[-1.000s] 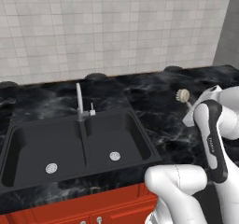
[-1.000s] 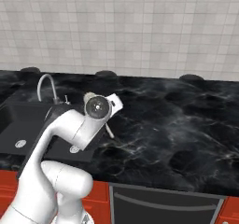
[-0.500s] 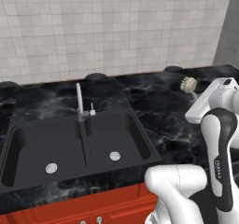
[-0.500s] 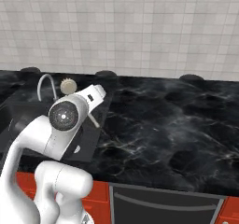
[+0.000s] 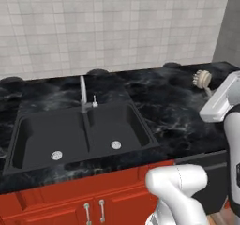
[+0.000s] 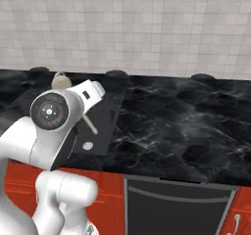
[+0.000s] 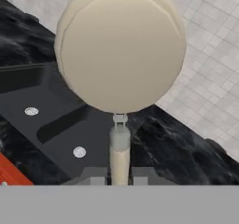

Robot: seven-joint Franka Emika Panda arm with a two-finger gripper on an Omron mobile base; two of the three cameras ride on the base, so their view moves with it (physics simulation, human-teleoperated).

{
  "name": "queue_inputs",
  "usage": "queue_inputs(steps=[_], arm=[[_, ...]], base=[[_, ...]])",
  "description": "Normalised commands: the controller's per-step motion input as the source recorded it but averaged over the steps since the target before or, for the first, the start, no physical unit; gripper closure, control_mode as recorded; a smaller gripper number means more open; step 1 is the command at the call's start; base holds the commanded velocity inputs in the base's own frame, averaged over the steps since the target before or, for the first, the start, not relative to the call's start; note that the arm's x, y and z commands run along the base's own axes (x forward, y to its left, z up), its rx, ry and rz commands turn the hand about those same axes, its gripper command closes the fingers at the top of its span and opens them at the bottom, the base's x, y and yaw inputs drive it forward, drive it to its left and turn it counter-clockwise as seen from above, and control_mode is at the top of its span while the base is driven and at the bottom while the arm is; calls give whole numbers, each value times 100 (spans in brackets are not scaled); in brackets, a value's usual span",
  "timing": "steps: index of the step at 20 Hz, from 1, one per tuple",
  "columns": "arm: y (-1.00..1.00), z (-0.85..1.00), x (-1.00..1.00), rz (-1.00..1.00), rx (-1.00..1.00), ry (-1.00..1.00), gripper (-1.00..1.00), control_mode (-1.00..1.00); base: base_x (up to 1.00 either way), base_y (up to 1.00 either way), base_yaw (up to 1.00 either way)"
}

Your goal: Grab the spray bottle from the cabinet, then place it next to the cutting board for sanitizing. Then grab the dish brush from the countertop next to the sink and place it next to the cutting board.

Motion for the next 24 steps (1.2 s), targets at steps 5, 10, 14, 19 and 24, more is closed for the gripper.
queue_inputs(steps=[5, 10, 14, 19, 24], arm=[[0, 0, 0, 0, 0, 0, 100, 100], [0, 0, 0, 0, 0, 0, 100, 100], [0, 0, 0, 0, 0, 0, 100, 100], [0, 0, 0, 0, 0, 0, 100, 100], [0, 0, 0, 0, 0, 0, 100, 100]], base=[[-96, 89, 1], [-76, 96, 39], [0, 14, 100], [0, 0, 100], [0, 0, 100]])
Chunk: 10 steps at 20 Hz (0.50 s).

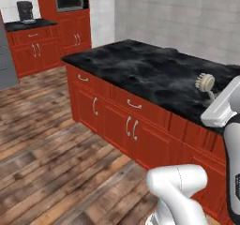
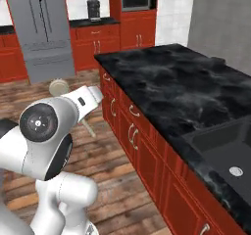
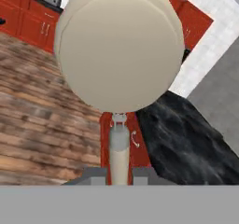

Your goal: Grab the spray bottle from the cabinet, then place it next to the cutting board for sanitizing. Then grab the dish brush from the countertop next to the sink and place it next to the cutting board.

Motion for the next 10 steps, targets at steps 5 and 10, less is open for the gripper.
queue_inputs(steps=[5, 10], arm=[[0, 0, 0, 0, 0, 0, 100, 100], [0, 0, 0, 0, 0, 0, 100, 100]], base=[[1, 1, 100], [76, 7, 79]])
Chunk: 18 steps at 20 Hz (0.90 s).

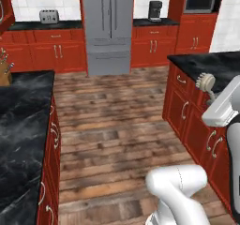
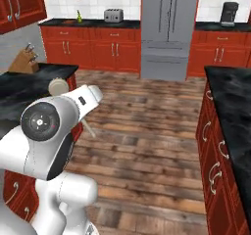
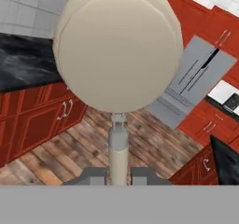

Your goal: Grab the spray bottle from the cabinet, then place it next to the cutting board for sanitizing. Then grab the dish brush from the countertop next to the sink and place it next to the cutting board.

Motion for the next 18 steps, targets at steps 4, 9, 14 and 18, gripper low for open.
queue_inputs(steps=[4, 9, 14, 18], arm=[[0, 0, 0, 0, 0, 0, 100, 100], [0, 0, 0, 0, 0, 0, 100, 100], [0, 0, 0, 0, 0, 0, 100, 100], [0, 0, 0, 0, 0, 0, 100, 100]], base=[[100, 20, 56], [100, 26, 36], [100, 10, 19], [100, 0, 12]])
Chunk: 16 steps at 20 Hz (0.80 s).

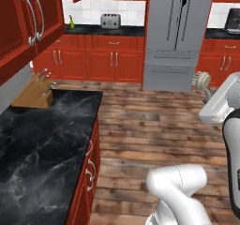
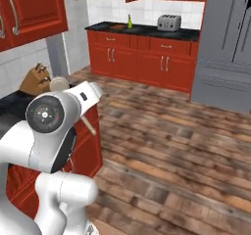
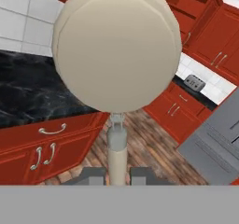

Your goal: Grab the spray bottle from the cabinet, then place it next to the cutting board for sanitizing. Then grab the dish brush from the countertop next to the sink and place it next to the cutting board.

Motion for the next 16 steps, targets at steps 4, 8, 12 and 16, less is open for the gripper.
queue_inputs(steps=[4, 8, 12, 16], arm=[[0, 0, 0, 0, 0, 0, 100, 100], [0, 0, 0, 0, 0, 0, 100, 100], [0, 0, 0, 0, 0, 0, 100, 100], [0, 0, 0, 0, 0, 0, 100, 100]], base=[[100, 0, 11], [100, 0, 9], [100, 0, 11], [100, -4, 12]])
